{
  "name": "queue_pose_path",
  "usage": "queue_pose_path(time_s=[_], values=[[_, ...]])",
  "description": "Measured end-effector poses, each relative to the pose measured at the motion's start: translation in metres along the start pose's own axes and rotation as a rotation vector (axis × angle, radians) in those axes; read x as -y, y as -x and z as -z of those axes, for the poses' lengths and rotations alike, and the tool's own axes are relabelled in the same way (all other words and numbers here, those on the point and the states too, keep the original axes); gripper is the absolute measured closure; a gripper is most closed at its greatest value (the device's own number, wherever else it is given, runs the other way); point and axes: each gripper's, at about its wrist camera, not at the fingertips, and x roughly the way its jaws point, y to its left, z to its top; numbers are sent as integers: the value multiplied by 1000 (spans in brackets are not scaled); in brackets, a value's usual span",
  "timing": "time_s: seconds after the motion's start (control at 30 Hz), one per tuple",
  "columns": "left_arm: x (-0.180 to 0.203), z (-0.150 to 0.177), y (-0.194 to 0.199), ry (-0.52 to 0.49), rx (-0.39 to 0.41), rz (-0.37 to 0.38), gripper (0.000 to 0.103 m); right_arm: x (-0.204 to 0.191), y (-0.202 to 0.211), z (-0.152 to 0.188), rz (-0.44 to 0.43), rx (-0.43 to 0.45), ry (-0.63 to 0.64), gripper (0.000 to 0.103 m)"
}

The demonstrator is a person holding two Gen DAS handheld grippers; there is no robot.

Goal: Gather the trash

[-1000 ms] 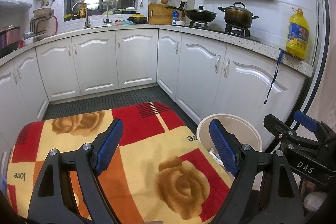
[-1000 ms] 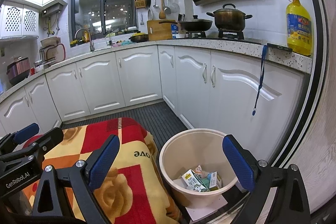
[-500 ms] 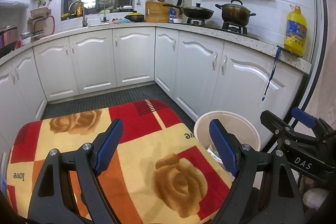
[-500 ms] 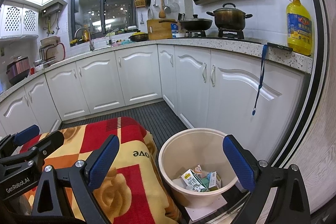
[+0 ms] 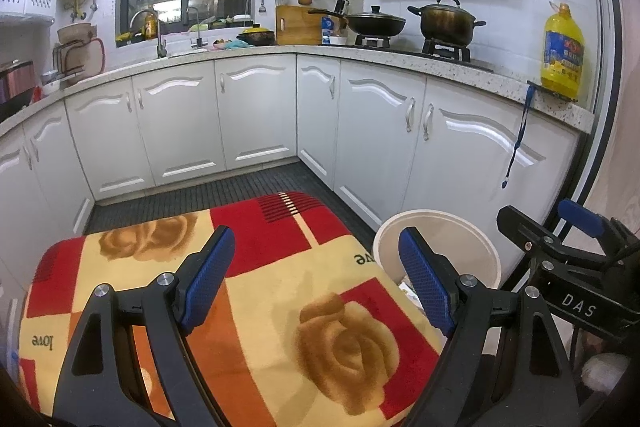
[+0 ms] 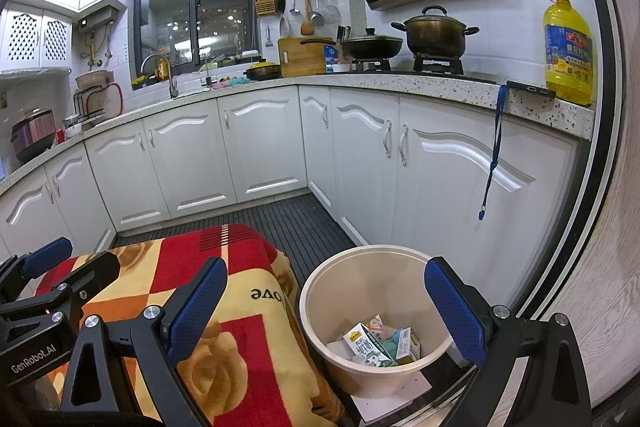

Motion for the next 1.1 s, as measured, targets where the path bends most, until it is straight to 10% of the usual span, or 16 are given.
queue_pose_path(time_s=[1.1], values=[[-1, 4, -6, 3, -14, -4, 19, 5, -6, 2, -4, -24, -4, 5]])
